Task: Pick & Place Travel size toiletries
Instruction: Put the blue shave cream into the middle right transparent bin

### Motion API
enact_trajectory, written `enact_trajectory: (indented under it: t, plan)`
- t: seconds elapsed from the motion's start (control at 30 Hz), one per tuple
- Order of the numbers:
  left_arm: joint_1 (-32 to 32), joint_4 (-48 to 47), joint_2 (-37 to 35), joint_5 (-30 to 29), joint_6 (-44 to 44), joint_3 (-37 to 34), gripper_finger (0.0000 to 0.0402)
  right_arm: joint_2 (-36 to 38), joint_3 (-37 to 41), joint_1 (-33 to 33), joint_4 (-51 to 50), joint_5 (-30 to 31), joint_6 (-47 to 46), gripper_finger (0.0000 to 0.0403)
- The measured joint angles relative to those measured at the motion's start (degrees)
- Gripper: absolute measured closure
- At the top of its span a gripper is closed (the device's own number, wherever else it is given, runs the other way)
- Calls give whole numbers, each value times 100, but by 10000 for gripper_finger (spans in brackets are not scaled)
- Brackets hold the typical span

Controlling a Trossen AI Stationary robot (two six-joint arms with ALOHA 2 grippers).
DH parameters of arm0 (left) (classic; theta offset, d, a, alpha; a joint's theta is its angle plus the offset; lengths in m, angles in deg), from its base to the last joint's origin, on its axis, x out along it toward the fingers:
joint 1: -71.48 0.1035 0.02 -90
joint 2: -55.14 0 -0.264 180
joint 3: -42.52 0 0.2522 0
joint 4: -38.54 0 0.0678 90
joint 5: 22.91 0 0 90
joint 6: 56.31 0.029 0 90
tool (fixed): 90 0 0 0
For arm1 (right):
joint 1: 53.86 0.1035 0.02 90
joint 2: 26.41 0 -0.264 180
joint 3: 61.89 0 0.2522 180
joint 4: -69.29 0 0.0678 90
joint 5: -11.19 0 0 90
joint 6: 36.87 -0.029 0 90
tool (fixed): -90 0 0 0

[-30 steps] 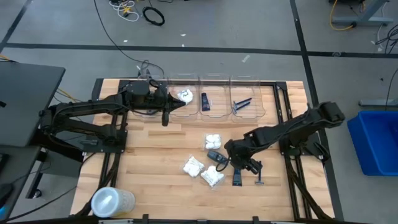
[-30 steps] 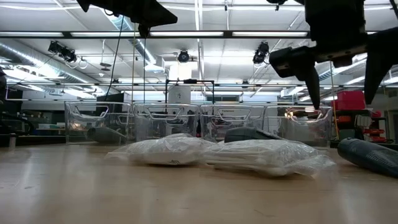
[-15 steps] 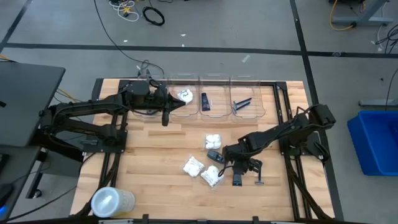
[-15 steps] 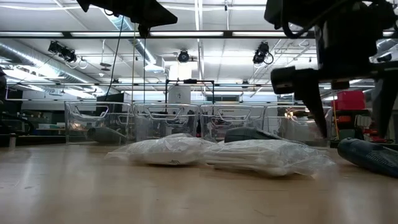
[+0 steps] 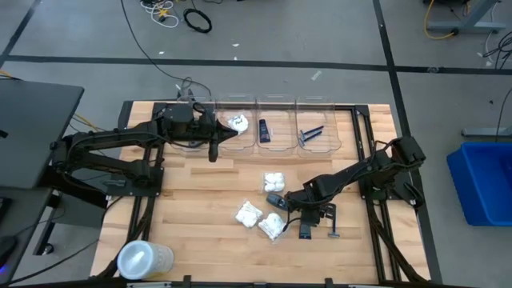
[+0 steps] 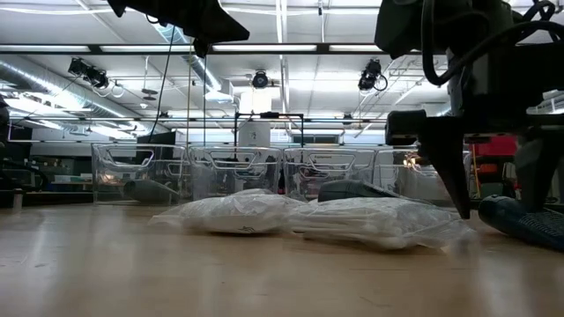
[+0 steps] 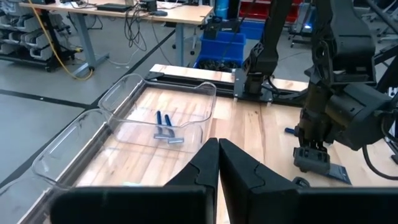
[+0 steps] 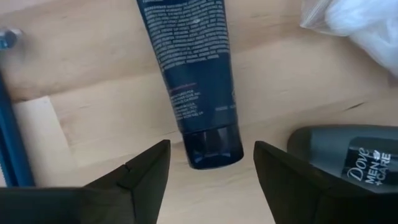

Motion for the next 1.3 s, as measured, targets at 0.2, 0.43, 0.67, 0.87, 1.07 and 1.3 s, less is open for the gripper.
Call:
enact_trajectory:
  t: [0.2, 0.43, 0.67, 0.87, 1.07, 1.3]
  plan:
    - [0, -10, 0, 0, 35, 0, 382, 0, 0, 2, -9, 37, 2, 180]
    - [0, -10, 0, 1, 41, 0, 382, 0, 0, 5, -11, -13, 149, 210]
    - [0, -11, 0, 2, 70, 0, 382, 2, 0, 9, -24, -25, 151, 249]
    - [-1, -11, 0, 2, 71, 0, 381, 6, 0, 11, -31, -39, 236, 261]
    - [0, -11, 0, 2, 71, 0, 381, 7, 0, 39, -148, -128, 377, 259]
    - [0, -11, 0, 2, 70, 0, 381, 7, 0, 44, -221, -138, 389, 269]
